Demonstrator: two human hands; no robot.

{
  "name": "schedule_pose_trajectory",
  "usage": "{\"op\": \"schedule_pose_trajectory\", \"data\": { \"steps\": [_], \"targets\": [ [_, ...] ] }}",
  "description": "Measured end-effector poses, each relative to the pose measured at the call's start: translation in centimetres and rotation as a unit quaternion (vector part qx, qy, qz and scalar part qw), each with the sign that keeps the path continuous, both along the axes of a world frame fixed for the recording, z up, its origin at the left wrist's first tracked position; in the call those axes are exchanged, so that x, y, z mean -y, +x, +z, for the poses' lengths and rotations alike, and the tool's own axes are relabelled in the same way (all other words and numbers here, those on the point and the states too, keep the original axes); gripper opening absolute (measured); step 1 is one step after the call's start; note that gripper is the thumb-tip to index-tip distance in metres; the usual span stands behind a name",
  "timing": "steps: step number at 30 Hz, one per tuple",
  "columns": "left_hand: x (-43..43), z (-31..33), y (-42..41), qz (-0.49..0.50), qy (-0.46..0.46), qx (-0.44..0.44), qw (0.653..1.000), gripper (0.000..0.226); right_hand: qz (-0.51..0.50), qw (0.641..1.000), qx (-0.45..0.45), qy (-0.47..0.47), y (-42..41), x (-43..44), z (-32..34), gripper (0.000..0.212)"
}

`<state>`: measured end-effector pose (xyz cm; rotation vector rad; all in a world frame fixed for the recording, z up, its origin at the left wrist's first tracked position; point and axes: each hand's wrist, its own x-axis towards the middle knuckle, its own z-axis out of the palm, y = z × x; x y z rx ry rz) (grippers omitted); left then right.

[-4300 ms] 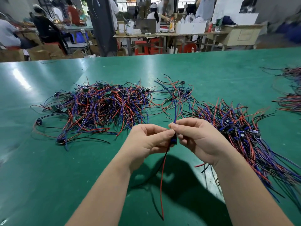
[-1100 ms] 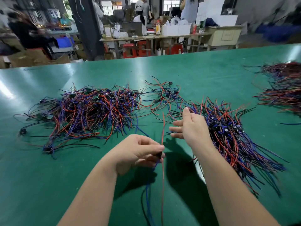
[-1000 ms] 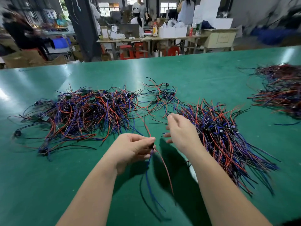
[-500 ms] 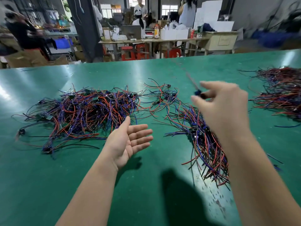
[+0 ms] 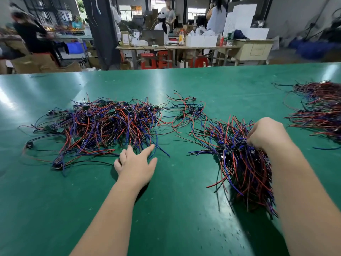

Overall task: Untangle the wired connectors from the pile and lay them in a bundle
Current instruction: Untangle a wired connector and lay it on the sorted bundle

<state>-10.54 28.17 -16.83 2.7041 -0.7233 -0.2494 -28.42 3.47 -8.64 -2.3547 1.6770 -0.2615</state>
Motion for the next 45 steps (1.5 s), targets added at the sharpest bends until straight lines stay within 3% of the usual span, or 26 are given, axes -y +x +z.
{"op": "schedule_pose_trajectory", "data": {
  "steps": [6,10,14,16,18,23,28,31,34,45],
  "targets": [
    [-0.3,-0.5,0.8,0.031,-0.012,0.052,0.998,0.037,-0.023,1.000,-0.009,0.017,-0.3,0.3,-0.5,0.022],
    [0.0,0.0,1.4,0.051,-0.032,0.111,0.992,0.030,0.012,0.999,0.011,-0.036,-0.1,-1.4,-0.1,0.023],
    [0.1,0.3,1.8,0.070,-0.158,0.107,0.979,0.026,0.153,0.958,0.189,-0.149,1.7,-6.5,1.5,0.020],
    [0.0,0.6,1.9,0.071,-0.240,0.094,0.964,0.029,0.227,0.915,0.292,-0.163,3.1,-10.0,1.9,0.010],
    [-0.3,1.0,1.9,0.071,-0.265,0.104,0.956,0.029,0.288,0.889,0.328,-0.139,4.9,-12.8,1.1,0.009],
    [-1.0,0.6,2.4,0.119,-0.211,0.099,0.965,0.015,0.351,0.896,0.263,-0.067,7.4,-15.3,-3.4,0.012],
    [-1.1,-0.7,3.3,0.223,-0.092,0.161,0.957,0.074,0.341,0.897,0.278,-0.047,7.2,-15.4,-4.9,0.010],
    [-0.6,-1.6,3.3,0.191,0.003,0.210,0.959,0.087,0.313,0.914,0.258,-0.030,7.1,-15.5,-5.3,0.011],
    [-0.2,-1.7,3.7,0.167,0.009,0.226,0.960,0.073,0.296,0.922,0.250,-0.016,7.1,-15.9,-5.4,0.010],
    [1.1,-0.1,4.9,0.111,0.077,0.152,0.979,0.024,0.245,0.943,0.223,0.005,6.2,-14.8,-5.5,0.010]
  ]
}}
